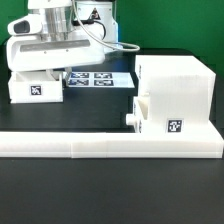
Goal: Assemble drawer
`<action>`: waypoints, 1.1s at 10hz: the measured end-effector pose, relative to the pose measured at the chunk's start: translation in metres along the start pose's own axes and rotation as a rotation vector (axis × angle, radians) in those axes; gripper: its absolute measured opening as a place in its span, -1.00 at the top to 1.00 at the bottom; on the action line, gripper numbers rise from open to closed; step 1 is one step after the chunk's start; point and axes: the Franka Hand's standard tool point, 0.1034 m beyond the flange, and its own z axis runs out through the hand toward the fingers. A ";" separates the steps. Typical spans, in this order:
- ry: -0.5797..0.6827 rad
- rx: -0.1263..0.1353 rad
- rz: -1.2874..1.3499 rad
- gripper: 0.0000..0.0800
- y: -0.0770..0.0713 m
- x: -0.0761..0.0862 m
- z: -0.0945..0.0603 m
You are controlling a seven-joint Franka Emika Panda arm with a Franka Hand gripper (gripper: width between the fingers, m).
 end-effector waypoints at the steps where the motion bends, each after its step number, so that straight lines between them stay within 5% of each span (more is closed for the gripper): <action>1: 0.000 0.000 0.000 0.89 0.000 0.000 0.000; 5: 0.002 0.000 -0.005 0.89 -0.001 0.002 -0.002; 8: -0.046 0.055 -0.086 0.89 -0.025 0.044 -0.027; 11: -0.081 0.108 -0.159 0.89 -0.035 0.091 -0.047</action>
Offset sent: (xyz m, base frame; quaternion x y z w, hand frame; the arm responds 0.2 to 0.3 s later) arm 0.0000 0.0000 0.0000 0.0000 0.0000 0.0000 1.0000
